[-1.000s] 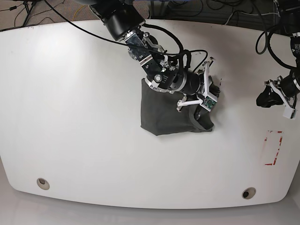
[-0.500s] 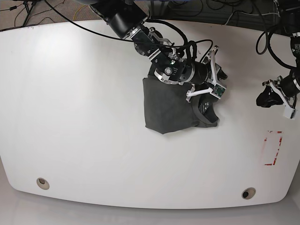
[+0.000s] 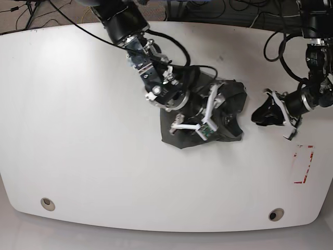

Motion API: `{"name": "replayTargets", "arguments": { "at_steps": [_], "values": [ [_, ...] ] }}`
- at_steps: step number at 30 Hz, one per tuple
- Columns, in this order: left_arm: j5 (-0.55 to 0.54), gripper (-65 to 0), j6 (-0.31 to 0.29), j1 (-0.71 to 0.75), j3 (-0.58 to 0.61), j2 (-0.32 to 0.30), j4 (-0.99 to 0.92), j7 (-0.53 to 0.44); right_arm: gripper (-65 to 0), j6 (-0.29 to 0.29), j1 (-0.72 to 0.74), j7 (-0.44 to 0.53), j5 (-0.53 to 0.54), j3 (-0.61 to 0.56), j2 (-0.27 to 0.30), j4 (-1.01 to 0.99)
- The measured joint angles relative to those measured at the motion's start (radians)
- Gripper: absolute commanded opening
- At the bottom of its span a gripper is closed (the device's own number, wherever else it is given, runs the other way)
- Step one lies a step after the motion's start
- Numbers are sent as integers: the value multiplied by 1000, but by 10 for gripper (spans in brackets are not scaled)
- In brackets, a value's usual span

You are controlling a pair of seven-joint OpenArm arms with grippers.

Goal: Layout the t-shirt on the table in an organized manner, then fold the t-shirt properly
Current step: 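Grasp the bundle's two corners with both grippers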

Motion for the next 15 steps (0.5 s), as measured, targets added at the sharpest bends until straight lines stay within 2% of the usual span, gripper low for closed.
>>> {"name": "replayTargets", "arguments": {
  "at_steps": [4, 11, 15],
  "values": [
    [77, -546, 0, -1, 46, 71, 77, 2, -304, 42, 17, -25, -5, 67, 48, -8],
    [243, -547, -2, 1, 151, 193, 185, -1, -460, 122, 76, -1, 7, 162, 61, -49],
    [328, -547, -2, 28, 177, 261, 224, -1, -471, 164, 100, -3, -2, 222, 71, -103]
  ]
}}
